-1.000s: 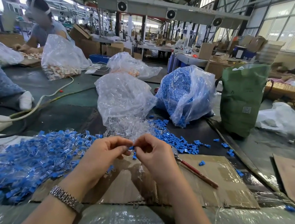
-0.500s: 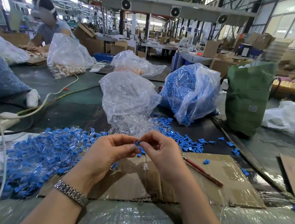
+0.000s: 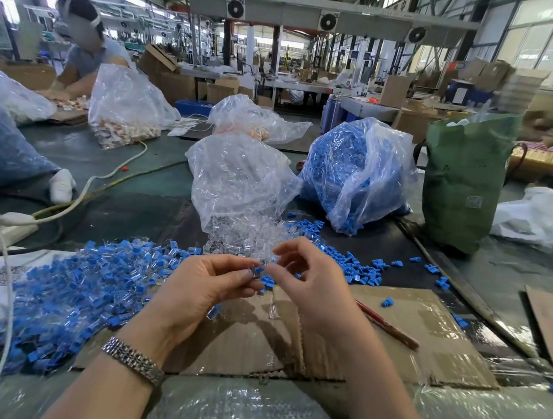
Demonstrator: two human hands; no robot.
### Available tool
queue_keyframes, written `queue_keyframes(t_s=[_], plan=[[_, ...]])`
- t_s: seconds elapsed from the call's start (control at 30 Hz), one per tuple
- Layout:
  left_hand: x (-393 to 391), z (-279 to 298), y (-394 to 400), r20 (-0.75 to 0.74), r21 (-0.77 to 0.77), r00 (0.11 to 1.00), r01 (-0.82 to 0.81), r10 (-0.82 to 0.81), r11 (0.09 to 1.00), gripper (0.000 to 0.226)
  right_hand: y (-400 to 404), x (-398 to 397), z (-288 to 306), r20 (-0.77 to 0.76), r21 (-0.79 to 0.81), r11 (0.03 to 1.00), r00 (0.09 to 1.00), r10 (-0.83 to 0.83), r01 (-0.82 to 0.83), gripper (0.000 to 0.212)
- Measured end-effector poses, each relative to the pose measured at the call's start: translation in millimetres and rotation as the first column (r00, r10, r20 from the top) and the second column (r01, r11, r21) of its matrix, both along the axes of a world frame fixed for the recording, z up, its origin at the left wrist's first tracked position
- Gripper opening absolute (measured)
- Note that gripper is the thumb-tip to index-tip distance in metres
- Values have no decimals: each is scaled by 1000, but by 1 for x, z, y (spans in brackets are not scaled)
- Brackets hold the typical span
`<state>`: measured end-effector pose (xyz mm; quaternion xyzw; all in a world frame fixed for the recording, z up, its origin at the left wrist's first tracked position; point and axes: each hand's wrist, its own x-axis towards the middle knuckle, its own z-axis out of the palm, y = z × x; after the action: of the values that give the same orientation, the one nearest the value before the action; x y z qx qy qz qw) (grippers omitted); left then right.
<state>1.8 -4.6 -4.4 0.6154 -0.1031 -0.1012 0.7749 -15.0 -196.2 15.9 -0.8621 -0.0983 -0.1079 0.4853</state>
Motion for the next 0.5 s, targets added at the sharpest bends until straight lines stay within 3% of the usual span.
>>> queue_keyframes(t_s=[0.07, 0.1, 0.17, 0.2, 0.27, 0.37, 0.5], plan=[[1, -1, 0, -14, -21, 1000, -24, 24, 999, 22, -15, -1, 5, -58, -307, 933, 974, -218, 190, 36], [2, -2, 0, -18, -30, 999, -32, 32, 999, 22, -23, -3, 6, -102, -501, 830, 935, -340, 247, 50], [3, -2, 0, -34, -61, 999, -36, 34, 997, 24, -37, -10, 7, -193, -728, 645, 835, -515, 230, 66], [3, -2, 0, -47, -87, 998, -39, 35, 995, 25, -41, -14, 7, -232, -766, 613, 806, -545, 194, 63], [4, -1, 0, -78, -144, 996, -46, 35, 989, 25, -45, -18, 6, -243, -778, 607, 815, -527, 160, 41], [4, 1, 2, -120, -204, 993, -37, 12, 978, 23, -42, -18, 8, -204, -767, 620, 855, -477, 163, 34], [6, 0, 6, -171, -267, 985, -54, 8, 962, 28, -39, -20, 18, -324, -550, 823, 871, -369, 144, 24]])
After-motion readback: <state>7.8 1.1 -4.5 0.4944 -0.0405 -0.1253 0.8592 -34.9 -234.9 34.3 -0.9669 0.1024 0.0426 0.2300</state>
